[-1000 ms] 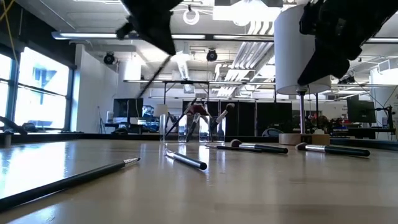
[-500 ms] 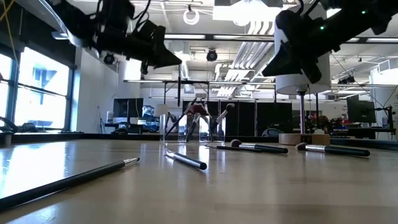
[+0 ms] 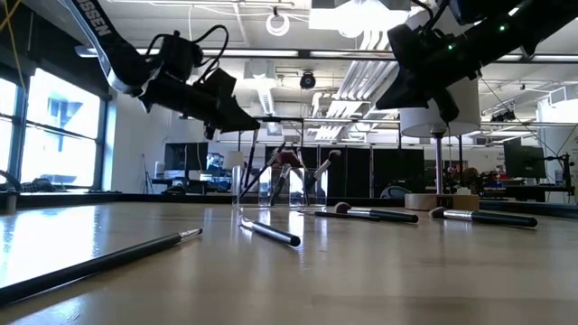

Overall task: Put items in baskets/containers
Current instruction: Put the black eyeshadow brush into the transparent organizer, then put the black powder brush into the transparent organizer

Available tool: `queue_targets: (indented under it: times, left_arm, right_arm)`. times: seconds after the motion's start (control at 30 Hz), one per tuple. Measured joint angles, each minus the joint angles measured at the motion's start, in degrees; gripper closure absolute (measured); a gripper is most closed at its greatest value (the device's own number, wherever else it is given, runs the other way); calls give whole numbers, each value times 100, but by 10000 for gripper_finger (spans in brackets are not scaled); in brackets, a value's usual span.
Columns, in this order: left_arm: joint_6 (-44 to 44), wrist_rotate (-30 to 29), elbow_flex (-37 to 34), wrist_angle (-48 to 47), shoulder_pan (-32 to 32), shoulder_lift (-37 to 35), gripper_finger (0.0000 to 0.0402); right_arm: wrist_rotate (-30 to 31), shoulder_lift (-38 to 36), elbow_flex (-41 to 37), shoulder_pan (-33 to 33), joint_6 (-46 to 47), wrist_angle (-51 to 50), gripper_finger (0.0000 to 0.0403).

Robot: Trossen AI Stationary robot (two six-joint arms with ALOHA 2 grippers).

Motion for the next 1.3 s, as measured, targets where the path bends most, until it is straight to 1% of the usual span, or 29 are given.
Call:
queue_targets:
  times: [0.17, 0.37, 0.47, 0.57, 0.7, 0.77, 0.83, 1.0, 1.1, 1.17, 1.23, 1.3]
  left_arm:
    - [1, 164, 2, -12, 0, 0, 350]
    - [151, 528, 2, 25, 0, 0, 288]
    - [149, 730, 2, 59, 0, 0, 262]
    - [147, 889, 2, -24, 0, -184, 249]
    - [149, 891, 13, -112, -2, -578, 246]
    - [183, 869, 13, -214, -2, -759, 245]
    - [264, 845, 13, -353, -2, -910, 245]
    - [522, 687, 13, -694, -2, -1192, 245]
    - [607, 638, 11, -913, -2, -1230, 245]
    - [608, 636, 11, -1008, -2, -1234, 245]
    - [604, 625, 9, -1160, -2, -1233, 245]
    - [605, 627, 9, -1257, -2, -1233, 245]
  right_arm:
    - [-308, 0, 0, -108, -251, -106, 385]
    - [-338, 0, 0, -121, -544, -91, 348]
    - [-550, 0, 2, -118, -776, -91, 330]
    - [-634, 0, 2, -114, -895, -89, 321]
    - [-631, 1, 26, -116, -874, -226, 320]
    - [-642, 58, 214, -112, -724, -766, 320]
    - [-693, 193, 592, -107, -528, -1721, 320]
    - [-880, 918, 2135, -107, 133, -4402, 320]
    - [-1190, 1555, 3027, -125, 565, -5790, 320]
    - [-1452, 2014, 3481, -165, 920, -6572, 320]
    - [-1765, 2457, 3790, -219, 1227, -7126, 320]
    - [-2143, 2846, 3903, -257, 1400, -7362, 320]
